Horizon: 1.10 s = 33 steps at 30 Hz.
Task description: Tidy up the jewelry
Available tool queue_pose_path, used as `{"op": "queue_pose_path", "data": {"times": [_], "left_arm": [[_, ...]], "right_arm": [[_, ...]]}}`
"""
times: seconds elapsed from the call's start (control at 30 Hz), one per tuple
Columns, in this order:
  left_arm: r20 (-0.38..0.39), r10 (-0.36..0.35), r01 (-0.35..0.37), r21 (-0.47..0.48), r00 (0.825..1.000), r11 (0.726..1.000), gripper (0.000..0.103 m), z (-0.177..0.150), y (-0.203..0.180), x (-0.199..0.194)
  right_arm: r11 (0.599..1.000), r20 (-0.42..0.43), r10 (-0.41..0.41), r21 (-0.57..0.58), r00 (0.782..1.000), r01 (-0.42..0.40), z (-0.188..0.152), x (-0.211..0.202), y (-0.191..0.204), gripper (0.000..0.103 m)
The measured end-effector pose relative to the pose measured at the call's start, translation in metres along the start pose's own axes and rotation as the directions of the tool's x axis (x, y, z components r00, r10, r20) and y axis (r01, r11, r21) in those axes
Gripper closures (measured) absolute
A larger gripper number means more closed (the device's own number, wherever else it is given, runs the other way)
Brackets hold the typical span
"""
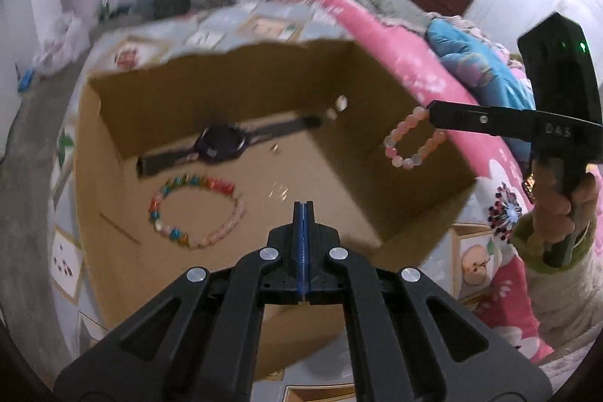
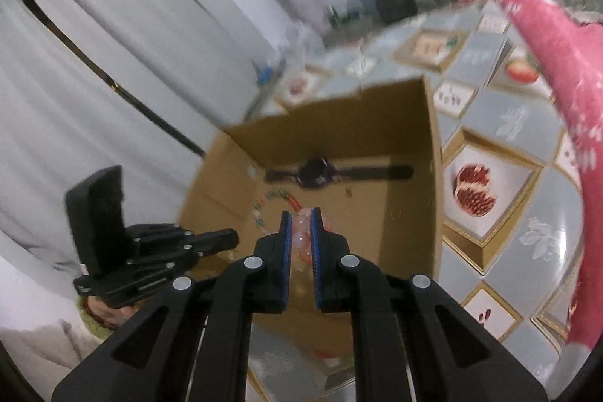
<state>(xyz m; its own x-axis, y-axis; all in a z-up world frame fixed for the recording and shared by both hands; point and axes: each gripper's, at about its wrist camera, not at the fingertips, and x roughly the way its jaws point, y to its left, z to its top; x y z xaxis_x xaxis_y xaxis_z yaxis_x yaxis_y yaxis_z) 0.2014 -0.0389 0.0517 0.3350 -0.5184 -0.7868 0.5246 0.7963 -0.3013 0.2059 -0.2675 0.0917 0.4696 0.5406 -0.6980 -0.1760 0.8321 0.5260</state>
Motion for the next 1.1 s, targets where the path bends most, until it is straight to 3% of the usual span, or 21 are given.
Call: {"op": "queue_pose_path", "data": {"times": [0.2, 0.3, 0.63, 0.73, 0.8, 0.9, 0.97, 1.1], "left_arm": [[-0.066, 0.046, -0.048, -0.033, 0.997, 0.998, 0.103, -0.012, 0.013, 0.011], [-0.084, 0.062, -0.064, -0.031, 0.995, 0.997, 0.101, -0.014, 0.014, 0.014], [-0.004, 0.098, -0.098, -0.017, 0.995, 0.995, 0.074, -0.016, 0.013, -0.008], [0.068, 0.114, -0.113, -0.018, 0.991, 0.993, 0.057, -0.018, 0.011, -0.029], [0.127, 0.135, -0.133, -0.027, 0.983, 0.991, 0.040, -0.020, 0.011, -0.046], [0.200, 0.162, -0.152, -0.066, 0.966, 0.986, 0.025, -0.026, 0.015, -0.070], [0.223, 0.173, -0.152, -0.108, 0.960, 0.982, 0.018, -0.033, 0.022, -0.080], [0.189, 0.179, -0.135, -0.227, 0.965, 0.965, 0.018, -0.045, 0.045, -0.074]], "right_arm": [[0.999, -0.188, -0.055, -0.011, 0.981, 0.053, 0.006, 0.048, 0.001, 0.093], [0.996, -0.207, -0.085, -0.007, 0.975, 0.086, 0.009, 0.054, -0.003, 0.092], [0.982, -0.061, -0.188, -0.024, 0.980, 0.187, 0.013, 0.014, -0.004, 0.092], [0.975, 0.016, -0.222, -0.012, 0.975, 0.222, 0.009, -0.012, -0.004, 0.081], [0.972, 0.070, -0.235, 0.000, 0.970, 0.235, 0.005, -0.027, -0.004, 0.075], [0.959, 0.126, -0.282, 0.028, 0.951, 0.281, -0.007, -0.047, -0.012, 0.066], [0.956, 0.121, -0.293, 0.050, 0.948, 0.289, -0.016, -0.050, -0.020, 0.060], [0.958, 0.035, -0.274, 0.102, 0.961, 0.269, -0.026, -0.027, -0.041, 0.058]]}}
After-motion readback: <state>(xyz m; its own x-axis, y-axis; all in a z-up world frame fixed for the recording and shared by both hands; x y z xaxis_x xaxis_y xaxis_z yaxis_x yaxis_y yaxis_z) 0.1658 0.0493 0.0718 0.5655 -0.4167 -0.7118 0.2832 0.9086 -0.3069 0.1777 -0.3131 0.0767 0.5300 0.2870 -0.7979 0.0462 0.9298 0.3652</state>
